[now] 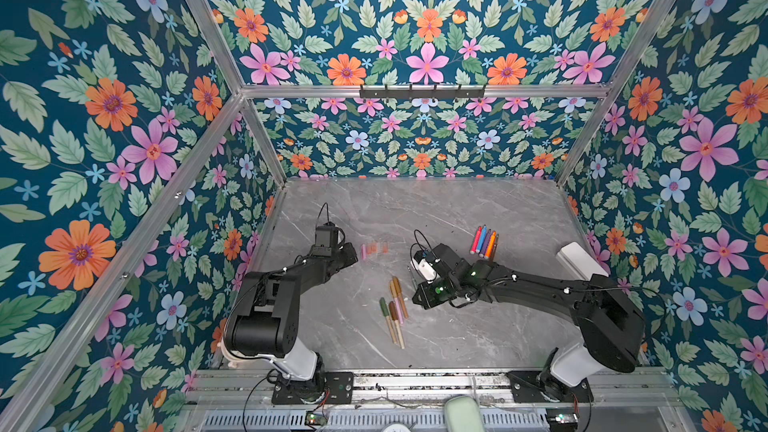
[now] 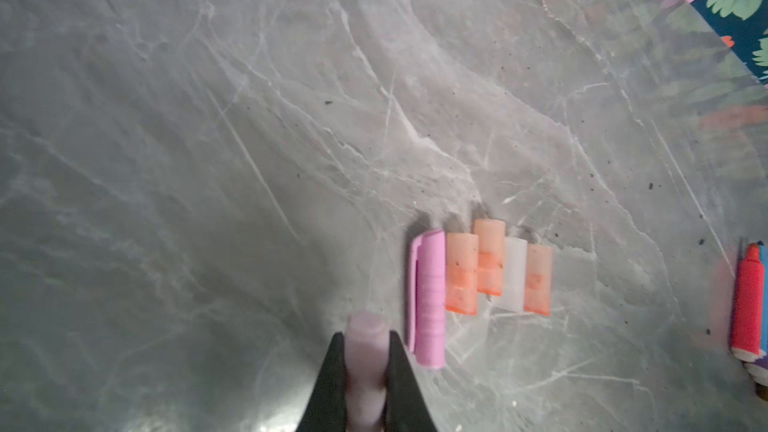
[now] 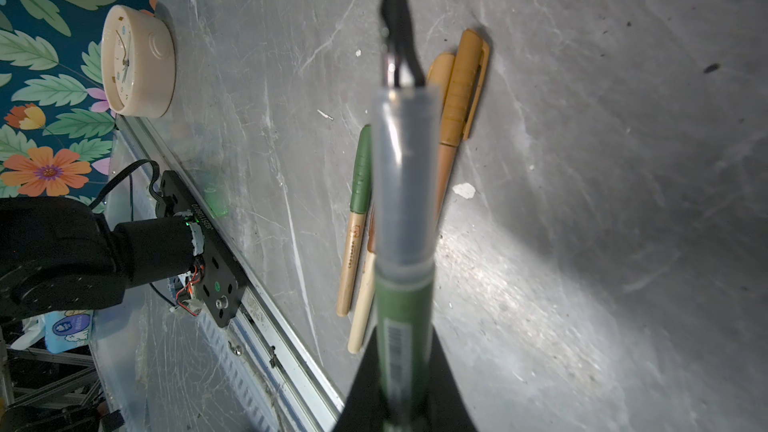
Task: Open the pen caps
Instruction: 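Pull the pink cap away with the left gripper while the right holds the pen, then lower the left gripper and release the pink cap beside the other caps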
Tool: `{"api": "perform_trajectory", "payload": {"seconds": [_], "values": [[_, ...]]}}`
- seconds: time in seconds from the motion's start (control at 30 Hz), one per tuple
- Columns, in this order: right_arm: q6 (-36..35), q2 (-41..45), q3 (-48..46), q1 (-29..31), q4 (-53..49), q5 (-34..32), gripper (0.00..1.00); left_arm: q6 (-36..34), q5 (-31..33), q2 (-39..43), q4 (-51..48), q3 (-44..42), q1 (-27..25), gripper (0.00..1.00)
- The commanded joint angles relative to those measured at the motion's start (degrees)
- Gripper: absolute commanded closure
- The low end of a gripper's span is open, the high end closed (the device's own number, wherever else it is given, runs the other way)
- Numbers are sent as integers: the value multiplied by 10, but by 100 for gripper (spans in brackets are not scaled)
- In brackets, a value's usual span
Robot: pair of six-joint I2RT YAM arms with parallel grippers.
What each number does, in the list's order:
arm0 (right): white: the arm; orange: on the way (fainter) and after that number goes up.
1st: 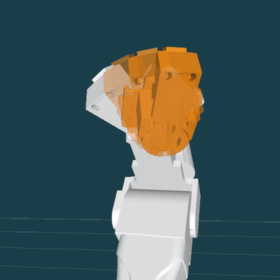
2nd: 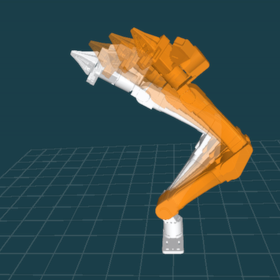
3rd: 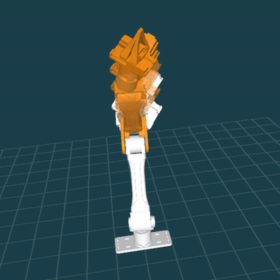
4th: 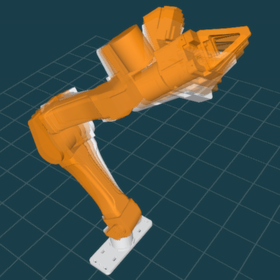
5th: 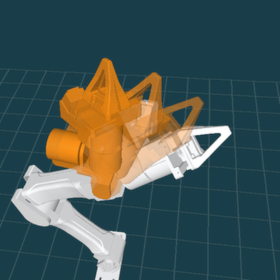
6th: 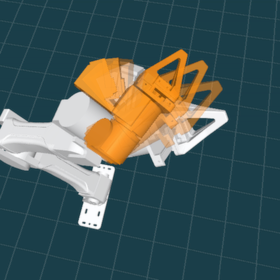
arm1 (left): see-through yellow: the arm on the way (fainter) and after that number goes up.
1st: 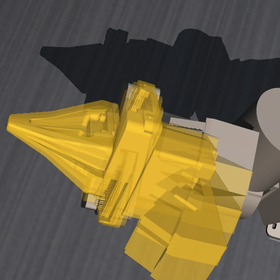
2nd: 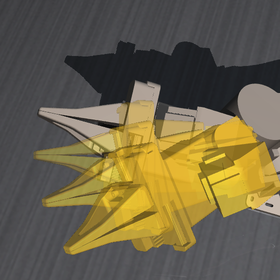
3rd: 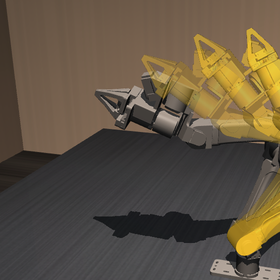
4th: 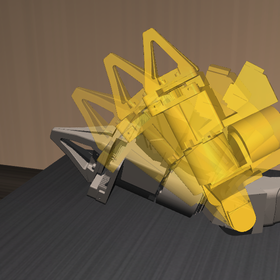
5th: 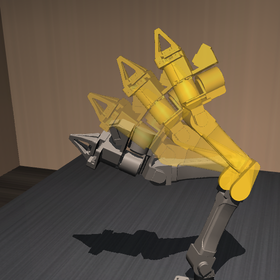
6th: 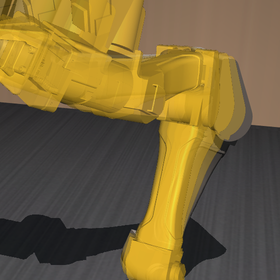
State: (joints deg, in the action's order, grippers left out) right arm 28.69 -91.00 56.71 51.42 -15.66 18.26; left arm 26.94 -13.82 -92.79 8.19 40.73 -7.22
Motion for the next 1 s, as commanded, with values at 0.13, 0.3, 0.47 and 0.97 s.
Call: {"api": "perform_trajectory", "payload": {"seconds": [0.13,0.3,0.47,0.97], "values": [[-10,2,7,1,-17,-9,100,8,-69,-53,57,3,19,94],[-13,0,10,1,-20,-12,100,16,-88,-69,76,-3,19,91],[-13,-5,10,1,-18,-11,100,15,-90,-69,74,-4,19,85],[-21,-4,18,1,-29,-16,100,19,-89,-58,70,-2,18,73]]}}
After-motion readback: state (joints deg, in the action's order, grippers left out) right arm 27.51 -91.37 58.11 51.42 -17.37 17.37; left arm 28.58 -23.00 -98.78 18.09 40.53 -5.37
